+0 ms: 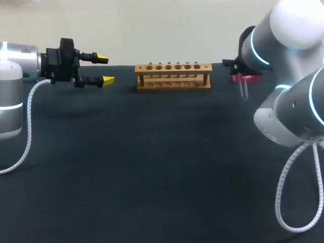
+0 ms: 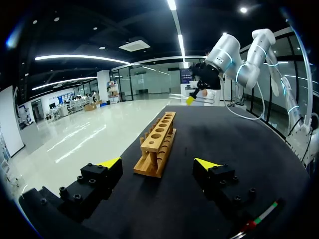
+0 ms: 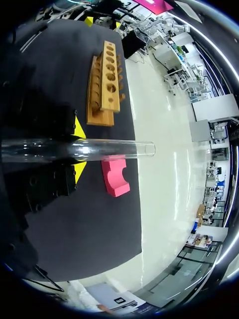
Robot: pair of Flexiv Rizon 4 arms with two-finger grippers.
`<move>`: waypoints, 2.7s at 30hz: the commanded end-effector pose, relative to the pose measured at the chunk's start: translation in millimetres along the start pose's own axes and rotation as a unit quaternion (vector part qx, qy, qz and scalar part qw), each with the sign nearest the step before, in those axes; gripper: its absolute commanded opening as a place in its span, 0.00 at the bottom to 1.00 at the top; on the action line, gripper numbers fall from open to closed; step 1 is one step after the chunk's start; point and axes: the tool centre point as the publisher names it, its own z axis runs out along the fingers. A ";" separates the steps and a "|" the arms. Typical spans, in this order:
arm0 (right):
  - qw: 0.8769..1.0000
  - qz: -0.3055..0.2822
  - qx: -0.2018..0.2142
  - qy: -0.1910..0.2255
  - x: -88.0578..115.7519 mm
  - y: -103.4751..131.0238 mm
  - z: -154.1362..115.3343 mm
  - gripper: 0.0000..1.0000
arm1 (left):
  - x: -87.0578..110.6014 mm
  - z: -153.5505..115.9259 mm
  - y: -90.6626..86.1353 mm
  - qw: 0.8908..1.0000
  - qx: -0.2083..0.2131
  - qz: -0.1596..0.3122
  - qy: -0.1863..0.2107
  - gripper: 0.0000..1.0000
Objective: Grasp the test tube, adjust it, and insert it.
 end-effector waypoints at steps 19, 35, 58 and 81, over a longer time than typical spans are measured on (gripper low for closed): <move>0.999 0.013 0.035 -0.025 28.7 81.4 -38.3 0.00 | 1.2 -0.6 -1.6 1.000 -0.002 0.002 -0.002 1.00; 1.000 0.002 -0.007 -0.024 35.1 124.7 -26.3 0.00 | 1.2 -0.6 -1.6 1.000 -0.002 0.002 -0.002 1.00; 0.999 -0.004 -0.039 -0.011 34.1 147.7 16.2 0.00 | 1.2 -0.6 -1.6 1.000 -0.002 0.002 -0.002 1.00; 0.999 -0.009 -0.047 -0.008 20.1 150.0 41.6 0.00 | 1.2 -0.6 -1.6 1.000 -0.002 0.002 -0.002 1.00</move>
